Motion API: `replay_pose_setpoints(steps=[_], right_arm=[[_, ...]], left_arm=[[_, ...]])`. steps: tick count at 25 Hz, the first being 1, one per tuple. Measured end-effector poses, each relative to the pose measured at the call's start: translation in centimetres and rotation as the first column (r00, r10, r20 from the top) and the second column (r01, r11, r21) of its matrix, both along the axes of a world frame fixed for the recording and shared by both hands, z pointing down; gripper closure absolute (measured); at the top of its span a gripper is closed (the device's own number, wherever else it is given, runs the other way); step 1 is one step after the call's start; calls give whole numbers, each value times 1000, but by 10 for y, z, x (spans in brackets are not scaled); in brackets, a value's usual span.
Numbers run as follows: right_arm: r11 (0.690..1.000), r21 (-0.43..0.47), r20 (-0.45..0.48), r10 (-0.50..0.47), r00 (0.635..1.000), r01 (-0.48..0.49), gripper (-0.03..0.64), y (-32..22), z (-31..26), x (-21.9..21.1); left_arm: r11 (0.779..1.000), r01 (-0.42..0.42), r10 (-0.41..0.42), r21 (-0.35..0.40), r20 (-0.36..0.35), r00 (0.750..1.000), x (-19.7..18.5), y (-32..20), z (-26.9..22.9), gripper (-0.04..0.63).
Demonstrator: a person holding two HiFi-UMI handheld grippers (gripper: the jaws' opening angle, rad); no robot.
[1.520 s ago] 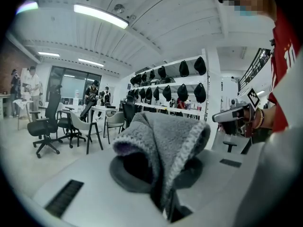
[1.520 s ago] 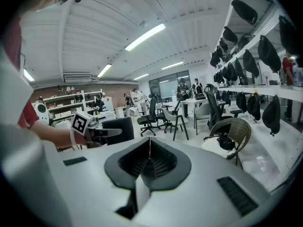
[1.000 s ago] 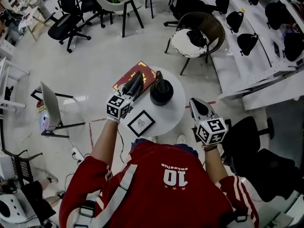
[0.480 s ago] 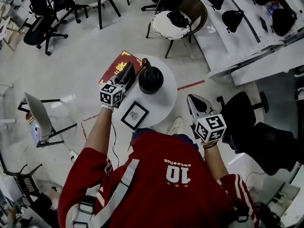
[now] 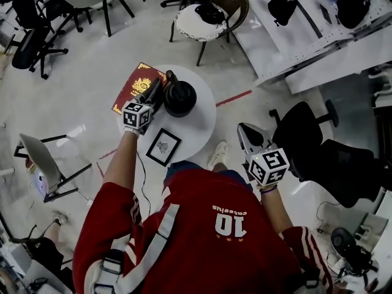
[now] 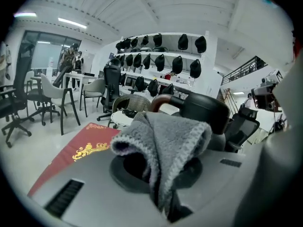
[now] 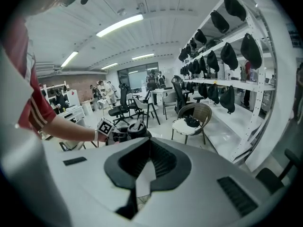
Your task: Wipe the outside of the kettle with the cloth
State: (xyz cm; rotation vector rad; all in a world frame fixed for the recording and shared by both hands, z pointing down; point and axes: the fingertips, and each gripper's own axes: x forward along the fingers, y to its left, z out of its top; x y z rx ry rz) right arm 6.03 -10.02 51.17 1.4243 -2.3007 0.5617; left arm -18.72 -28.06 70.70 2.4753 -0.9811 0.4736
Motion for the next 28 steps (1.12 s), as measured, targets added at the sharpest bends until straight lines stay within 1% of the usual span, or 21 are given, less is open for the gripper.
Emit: replay_pose_setpoints(steps=[6, 11, 23, 25, 28], right_arm=[[1000, -11, 3, 4, 1000, -4, 600, 7, 5, 2], [1000, -19, 6, -7, 1000, 8, 600, 12, 9, -1], [997, -15, 8, -71, 997, 72, 600, 12, 8, -22], [996, -13, 8, -91, 996, 91, 600, 10, 8, -25], [993, -5, 16, -122, 992, 122, 600, 5, 8, -30]], left_arm=[[999, -7, 7, -37, -12, 1000, 7, 2, 13, 549], [997, 17, -21, -70, -53, 998, 7, 14, 17, 549], [997, 23, -24, -74, -21, 999, 2, 41, 24, 549], [996, 39, -42, -78, -28, 999, 4, 45, 24, 549], [992, 86, -91, -93, -51, 995, 4, 49, 24, 549]])
